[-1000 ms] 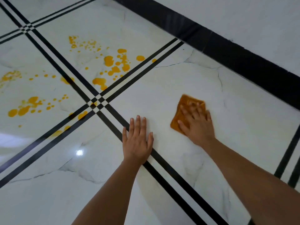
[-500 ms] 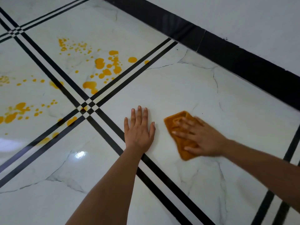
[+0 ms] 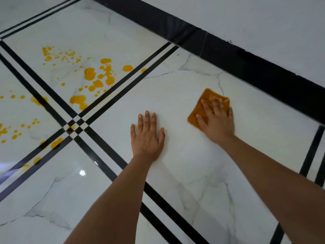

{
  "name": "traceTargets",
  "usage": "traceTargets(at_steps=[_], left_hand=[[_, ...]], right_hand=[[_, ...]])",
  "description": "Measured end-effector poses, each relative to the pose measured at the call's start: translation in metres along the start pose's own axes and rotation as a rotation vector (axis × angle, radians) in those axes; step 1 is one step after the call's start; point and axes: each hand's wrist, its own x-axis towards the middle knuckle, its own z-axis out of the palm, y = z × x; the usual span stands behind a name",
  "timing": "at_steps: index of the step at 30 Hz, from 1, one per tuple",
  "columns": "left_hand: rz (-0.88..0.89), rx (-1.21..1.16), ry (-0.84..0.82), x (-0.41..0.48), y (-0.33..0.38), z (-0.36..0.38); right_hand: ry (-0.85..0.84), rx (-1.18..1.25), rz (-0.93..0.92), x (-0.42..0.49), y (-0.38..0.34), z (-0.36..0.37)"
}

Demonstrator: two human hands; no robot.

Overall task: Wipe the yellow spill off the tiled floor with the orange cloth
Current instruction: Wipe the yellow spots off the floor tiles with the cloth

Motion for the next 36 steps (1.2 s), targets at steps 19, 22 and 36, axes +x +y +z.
traceTargets(at_steps=[19,22,36], left_hand=[[-0.107,0.018,0.103,0.083,-0.016,-0.009],[-0.091,-0.004,0.112,0.078,-0.017,-0.013],[-0.430,-0.034,-0.015,-0.054,-0.047,-0.018]], right_hand=[[-0.041,-0.028,-0.246,0.092,-0.055,-0.002],[-0.123,-0.125,-0.757,0.055,-0.035,0.000],[-0.152,-0.010,-0.541,0.016,-0.119,0.008]])
